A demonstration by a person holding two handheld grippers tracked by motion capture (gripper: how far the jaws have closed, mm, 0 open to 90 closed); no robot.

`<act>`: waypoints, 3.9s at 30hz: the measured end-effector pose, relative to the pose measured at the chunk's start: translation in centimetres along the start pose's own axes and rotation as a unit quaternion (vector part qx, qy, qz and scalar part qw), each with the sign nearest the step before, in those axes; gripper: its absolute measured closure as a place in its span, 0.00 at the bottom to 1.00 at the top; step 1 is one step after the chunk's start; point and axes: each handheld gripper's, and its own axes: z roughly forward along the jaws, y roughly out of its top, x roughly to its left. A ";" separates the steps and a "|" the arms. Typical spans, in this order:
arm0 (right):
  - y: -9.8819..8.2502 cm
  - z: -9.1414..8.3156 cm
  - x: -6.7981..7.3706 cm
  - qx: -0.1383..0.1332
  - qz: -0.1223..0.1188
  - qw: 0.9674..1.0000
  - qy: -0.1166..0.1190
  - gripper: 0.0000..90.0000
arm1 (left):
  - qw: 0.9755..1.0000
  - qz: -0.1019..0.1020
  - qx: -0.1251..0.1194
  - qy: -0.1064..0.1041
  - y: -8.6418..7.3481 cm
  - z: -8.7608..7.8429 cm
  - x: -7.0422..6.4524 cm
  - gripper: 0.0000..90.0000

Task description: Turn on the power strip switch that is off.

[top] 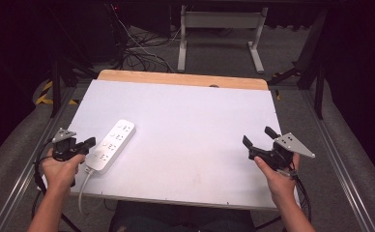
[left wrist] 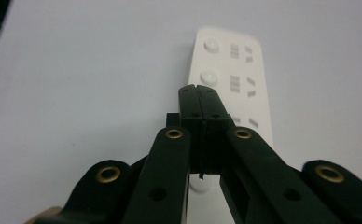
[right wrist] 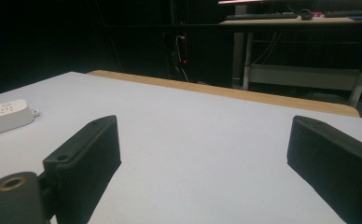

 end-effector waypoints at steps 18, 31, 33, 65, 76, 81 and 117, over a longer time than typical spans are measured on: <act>0.0 0.0 0.0 -0.002 0.001 1.000 -0.002 0.11 | 0.975 0.013 -0.209 0.074 -0.3 -0.8 -0.3 1.00; -0.1 0.2 -0.1 0.000 0.005 1.000 0.001 0.11 | 0.976 0.019 -0.202 0.080 -0.4 -0.9 -0.2 0.91; 0.0 0.2 -0.1 -0.001 0.005 1.000 0.000 0.11 | 0.976 0.020 -0.200 0.089 -0.3 -1.0 -0.3 0.78; 0.3 0.8 0.1 -0.008 0.007 1.000 0.010 0.11 | 0.975 0.029 -0.189 0.116 -0.3 -1.8 -0.6 0.08; 0.3 0.8 0.1 -0.008 0.006 1.000 0.010 0.11 | 0.975 0.032 -0.187 0.114 -0.3 -1.7 -0.8 0.10; 0.3 0.5 0.2 -0.008 0.004 1.000 0.009 0.11 | 0.975 0.032 -0.190 0.109 -0.3 -1.7 -0.9 0.10; 0.3 0.3 0.3 -0.008 0.000 1.000 0.003 0.11 | 0.974 0.046 -0.194 0.109 -0.3 -2.0 -1.0 0.11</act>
